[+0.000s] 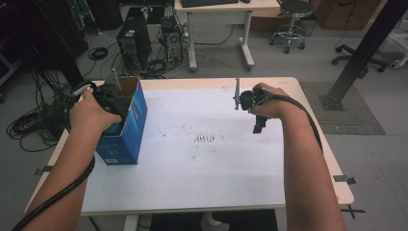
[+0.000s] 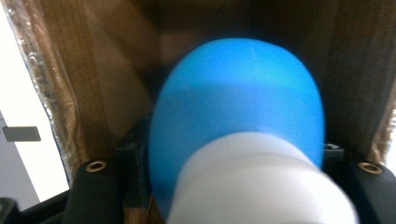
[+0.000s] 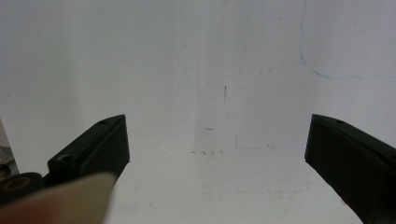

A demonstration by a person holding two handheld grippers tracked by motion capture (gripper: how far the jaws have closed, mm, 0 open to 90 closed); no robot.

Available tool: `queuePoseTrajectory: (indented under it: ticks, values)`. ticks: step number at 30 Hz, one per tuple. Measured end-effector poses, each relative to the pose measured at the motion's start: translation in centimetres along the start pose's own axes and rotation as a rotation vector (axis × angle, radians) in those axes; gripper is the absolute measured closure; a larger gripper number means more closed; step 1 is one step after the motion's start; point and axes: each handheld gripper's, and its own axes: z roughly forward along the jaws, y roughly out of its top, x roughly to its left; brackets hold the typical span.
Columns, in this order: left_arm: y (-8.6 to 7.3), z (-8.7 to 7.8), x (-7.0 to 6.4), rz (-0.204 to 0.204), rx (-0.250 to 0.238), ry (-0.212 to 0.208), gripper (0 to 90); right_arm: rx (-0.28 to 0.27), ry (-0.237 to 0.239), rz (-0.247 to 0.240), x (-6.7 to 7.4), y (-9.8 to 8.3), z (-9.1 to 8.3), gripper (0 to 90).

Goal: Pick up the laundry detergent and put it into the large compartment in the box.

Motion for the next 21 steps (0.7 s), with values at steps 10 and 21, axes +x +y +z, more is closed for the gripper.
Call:
queuePoseTrajectory:
  ticks: [10, 21]
  values:
    - [-0.1, -0.3, -0.1, 0.001, -0.018, 0.017, 31.5, 0.002, 0.002, -0.001, 0.0, 0.1, 0.1, 6.4]
    - [-0.3, -1.1, -0.2, 0.003, -0.033, 0.027, 31.3, 0.000, 0.000, -0.005, 0.0, 0.2, 0.2, 6.4]
